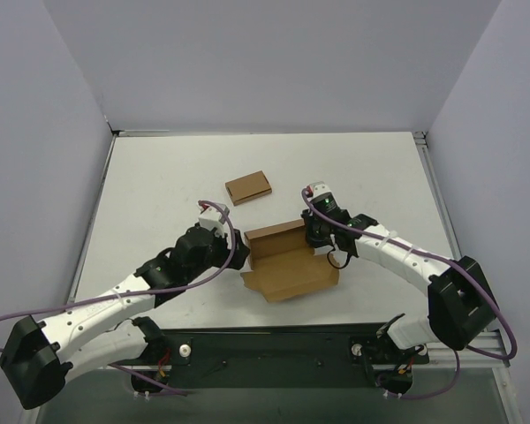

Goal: Fold the paper box

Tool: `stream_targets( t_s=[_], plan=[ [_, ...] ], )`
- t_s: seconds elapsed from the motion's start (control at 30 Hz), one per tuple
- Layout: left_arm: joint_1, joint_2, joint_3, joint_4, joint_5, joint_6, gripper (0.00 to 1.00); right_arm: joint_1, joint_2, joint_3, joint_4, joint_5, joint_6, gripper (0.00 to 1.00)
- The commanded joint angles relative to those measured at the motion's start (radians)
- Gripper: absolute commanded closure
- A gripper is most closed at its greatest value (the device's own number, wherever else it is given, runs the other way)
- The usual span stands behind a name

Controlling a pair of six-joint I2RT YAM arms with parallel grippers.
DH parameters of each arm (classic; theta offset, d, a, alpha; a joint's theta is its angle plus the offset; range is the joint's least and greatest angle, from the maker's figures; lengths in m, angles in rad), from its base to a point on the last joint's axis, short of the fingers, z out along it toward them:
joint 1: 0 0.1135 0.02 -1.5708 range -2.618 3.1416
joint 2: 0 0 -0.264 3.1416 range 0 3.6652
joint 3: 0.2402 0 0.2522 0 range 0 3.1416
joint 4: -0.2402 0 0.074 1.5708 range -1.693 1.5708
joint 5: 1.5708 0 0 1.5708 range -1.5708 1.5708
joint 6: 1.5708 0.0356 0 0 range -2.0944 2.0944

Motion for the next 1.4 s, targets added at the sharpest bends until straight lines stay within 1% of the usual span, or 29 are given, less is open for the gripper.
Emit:
stream_targets(
  t_s=[0.0,0.17,0.27,0.37,0.5,0.53,0.6,0.63,0.7,0.73,0.83,0.87,0.93,0.97,1.03,1.07,1.2,1.37],
  plan=[
    [-0.006,0.016,-0.017,0.179,0.032,-0.073,0.22,0.018,-0.014,0.02,0.016,0.064,0.036,1.0],
    [-0.015,0.059,-0.019,0.231,0.044,-0.068,0.21,0.035,-0.01,0.029,0.011,0.086,0.048,1.0],
    [-0.019,0.094,-0.017,0.235,0.026,-0.061,0.22,0.043,-0.007,0.033,0.011,0.089,0.056,1.0],
    [-0.032,0.125,-0.009,0.22,-0.006,-0.056,0.23,0.052,-0.007,0.038,0.01,0.095,0.061,1.0],
    [-0.068,0.163,0.015,0.16,-0.109,-0.048,0.27,0.058,0.0,0.047,0.008,0.104,0.074,1.0],
    [-0.081,0.168,0.015,0.16,-0.149,-0.047,0.3,0.062,0.003,0.05,0.01,0.107,0.076,1.0],
    [-0.088,0.182,0.014,0.163,-0.178,-0.051,0.34,0.069,0.006,0.053,0.01,0.115,0.081,1.0],
    [-0.092,0.187,0.012,0.169,-0.199,-0.051,0.39,0.072,0.009,0.055,0.008,0.119,0.084,1.0],
    [-0.101,0.197,0.008,0.189,-0.221,-0.05,0.46,0.075,0.013,0.056,0.008,0.13,0.09,1.0],
    [-0.102,0.202,0.008,0.195,-0.241,-0.05,0.52,0.078,0.015,0.056,0.008,0.135,0.1,1.0],
    [-0.124,0.222,0.012,0.205,-0.305,-0.042,0.58,0.079,0.019,0.058,0.003,0.168,0.119,1.0],
    [-0.134,0.231,0.015,0.203,-0.322,-0.036,0.65,0.081,0.021,0.063,-0.006,0.196,0.12,1.0],
    [-0.144,0.239,0.023,0.208,-0.354,-0.032,0.72,0.089,0.032,0.073,-0.023,0.236,0.131,1.0],
    [-0.157,0.243,0.024,0.218,-0.382,-0.024,0.78,0.09,0.036,0.084,-0.042,0.268,0.148,1.0],
    [-0.168,0.249,0.026,0.234,-0.408,-0.016,0.83,0.095,0.05,0.093,-0.056,0.294,0.157,1.0],
    [-0.173,0.257,0.027,0.244,-0.426,-0.01,0.87,0.098,0.056,0.096,-0.064,0.308,0.165,1.0],
    [-0.187,0.279,0.038,0.255,-0.456,-0.007,0.89,0.118,0.091,0.112,-0.078,0.415,0.171,1.0],
    [-0.2,0.292,0.038,0.28,-0.482,-0.007,0.91,0.124,0.136,0.129,-0.11,0.5,0.163,1.0]
  ],
)
